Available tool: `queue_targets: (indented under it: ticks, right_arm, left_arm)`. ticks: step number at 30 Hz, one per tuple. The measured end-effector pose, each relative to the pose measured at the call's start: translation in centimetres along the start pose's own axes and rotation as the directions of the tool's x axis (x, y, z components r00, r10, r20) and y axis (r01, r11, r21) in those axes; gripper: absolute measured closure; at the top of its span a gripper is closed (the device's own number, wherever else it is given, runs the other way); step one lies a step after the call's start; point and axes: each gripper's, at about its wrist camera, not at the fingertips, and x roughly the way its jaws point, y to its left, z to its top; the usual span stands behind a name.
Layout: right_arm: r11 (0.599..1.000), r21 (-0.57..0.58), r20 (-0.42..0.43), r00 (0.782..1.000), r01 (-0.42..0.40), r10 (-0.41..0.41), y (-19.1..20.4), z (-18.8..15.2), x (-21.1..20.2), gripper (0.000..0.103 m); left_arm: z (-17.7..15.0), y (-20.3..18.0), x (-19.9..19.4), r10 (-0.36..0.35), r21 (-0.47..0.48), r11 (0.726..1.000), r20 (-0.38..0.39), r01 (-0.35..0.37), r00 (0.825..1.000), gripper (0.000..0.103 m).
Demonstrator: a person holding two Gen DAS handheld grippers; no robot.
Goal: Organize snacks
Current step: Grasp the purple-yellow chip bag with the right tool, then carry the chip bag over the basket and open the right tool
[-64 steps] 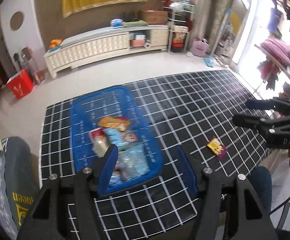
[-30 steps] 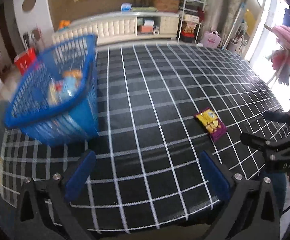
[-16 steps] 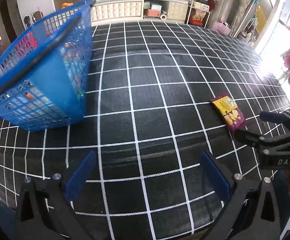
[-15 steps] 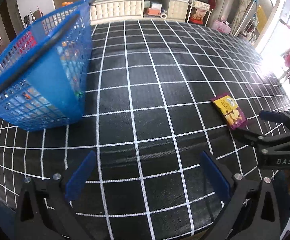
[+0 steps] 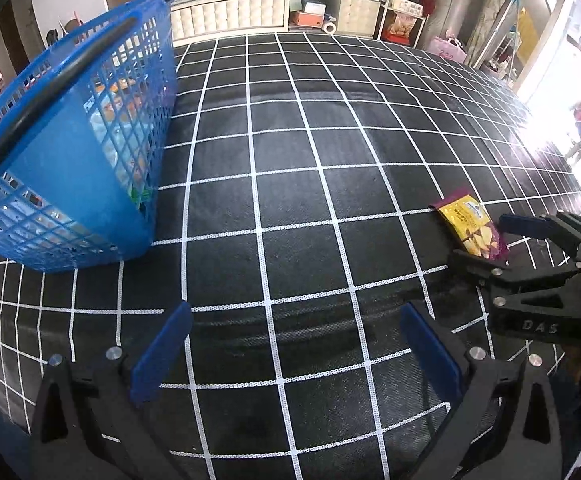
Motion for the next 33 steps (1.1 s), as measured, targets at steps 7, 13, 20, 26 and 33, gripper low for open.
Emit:
queue_targets:
  ticks: [7, 13, 20, 26, 33]
  right_arm:
    - [0.999, 0.021, 0.017, 1.0, -0.024, 0.024, 0.3, -0.9, -0.8, 0.052]
    - [0.999, 0.046, 0.059, 0.998, -0.028, 0.025, 0.6, -1.2, -4.2, 0.052]
    - [0.999, 0.038, 0.122, 0.992, -0.022, 0.017, 2.2, -1.0, -9.1, 0.052]
    - [1.0, 0.017, 0.178, 0.984, -0.026, 0.023, 5.0, -0.2, -12.8, 0.052]
    - [0.998, 0.003, 0.218, 0.974, -0.07, 0.068, 8.6, 1.3, -15.9, 0.052]
  left_arm:
    - [-0.2, -0.6, -0.7, -0.007, 0.015, 1.0, 0.013, 0.007, 1.0, 0.0]
    - [-0.3, -0.5, -2.7, -0.004, 0.019, 1.0, 0.04, 0.003, 0.999, 0.0]
    - [-0.5, 0.2, -6.6, -0.014, 0.009, 1.0, 0.111, 0.013, 0.994, 0.0]
    - [-1.0, 1.5, -10.9, -0.009, 0.002, 1.0, 0.183, 0.009, 0.983, 0.0]
    - [-1.6, 4.8, -15.3, -0.025, -0.029, 0.999, 0.253, 0.034, 0.967, 0.0]
